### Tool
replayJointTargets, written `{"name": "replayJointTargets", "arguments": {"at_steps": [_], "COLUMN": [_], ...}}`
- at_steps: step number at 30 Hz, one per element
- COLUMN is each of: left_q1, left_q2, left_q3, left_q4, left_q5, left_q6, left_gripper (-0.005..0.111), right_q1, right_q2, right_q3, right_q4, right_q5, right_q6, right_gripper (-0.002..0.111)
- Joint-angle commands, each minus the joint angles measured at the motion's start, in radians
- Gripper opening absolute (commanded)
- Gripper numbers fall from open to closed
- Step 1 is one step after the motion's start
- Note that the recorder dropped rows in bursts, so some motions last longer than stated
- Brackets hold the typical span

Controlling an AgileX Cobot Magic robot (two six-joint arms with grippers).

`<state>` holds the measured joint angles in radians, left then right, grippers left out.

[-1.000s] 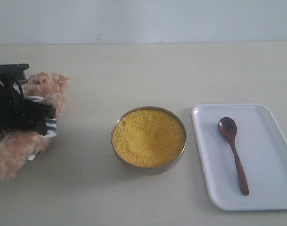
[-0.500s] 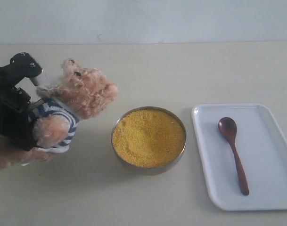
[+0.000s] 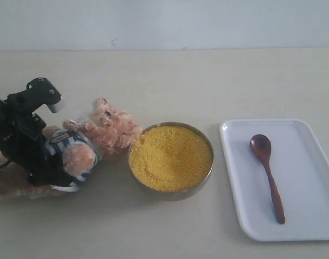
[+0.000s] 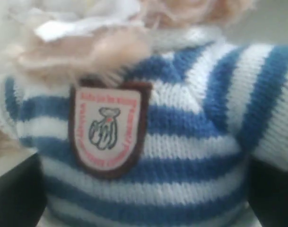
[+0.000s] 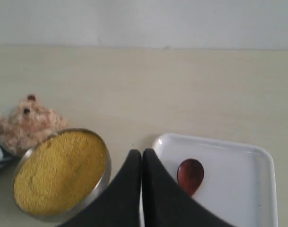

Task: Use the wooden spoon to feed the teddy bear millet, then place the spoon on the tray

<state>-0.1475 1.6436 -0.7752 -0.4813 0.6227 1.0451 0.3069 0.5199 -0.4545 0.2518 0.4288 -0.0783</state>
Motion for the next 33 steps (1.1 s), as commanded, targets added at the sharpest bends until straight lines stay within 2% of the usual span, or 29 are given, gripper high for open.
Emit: {"name": "replayJointTargets", "arguments": {"at_steps": [1,5,10,13,17,19,21,25,27,29,30,33], "left_q1": [-0.004,-0.004,-0.002,-0.002,-0.002,-0.002,-0.002,-0.002,-0.002,-0.002,-0.002,-0.002], "left_q2": [-0.059,-0.110,-0.078,-0.023,0.051,0.074,0.091,0.126,0.136,0.135,0.130,0.103], "left_q3": [-0.010,-0.012,-0.012,-0.004,0.001,0.001,0.001,0.003,0.007,0.009,0.009,0.007], "left_q4": [0.093,0.159,0.157,0.175,0.216,0.209,0.204,0.196,0.188,0.188,0.190,0.190], "left_q5": [0.103,0.140,0.057,0.001,-0.030,-0.030,-0.030,-0.029,-0.044,-0.051,-0.053,-0.022], "left_q6": [-0.101,-0.156,-0.182,-0.170,-0.163,-0.163,-0.163,-0.189,-0.215,-0.254,-0.268,-0.272], "left_gripper": [0.109,0.109,0.109,0.109,0.109,0.109,0.109,0.108,0.099,0.077,0.064,0.006], "right_q1": [0.029,0.050,0.052,0.052,0.052,0.052,0.052,0.052,0.052,0.052,0.052,0.052], "right_q2": [0.122,0.244,0.418,0.507,0.583,0.611,0.645,0.712,0.750,0.786,0.800,0.844], "right_q3": [-0.074,-0.152,-0.272,-0.313,-0.327,-0.327,-0.327,-0.325,-0.325,-0.325,-0.325,-0.325], "right_q4": [-0.062,-0.114,-0.132,-0.132,-0.127,-0.127,-0.132,-0.137,-0.166,-0.202,-0.213,-0.215], "right_q5": [0.142,0.275,0.423,0.466,0.485,0.494,0.496,0.479,0.473,0.470,0.470,0.457], "right_q6": [-0.012,0.046,0.038,0.022,0.027,0.048,0.065,0.072,0.092,0.130,0.142,0.142], "right_gripper": [0.000,0.000,0.003,0.016,0.048,0.060,0.064,0.064,0.064,0.064,0.064,0.064]}}
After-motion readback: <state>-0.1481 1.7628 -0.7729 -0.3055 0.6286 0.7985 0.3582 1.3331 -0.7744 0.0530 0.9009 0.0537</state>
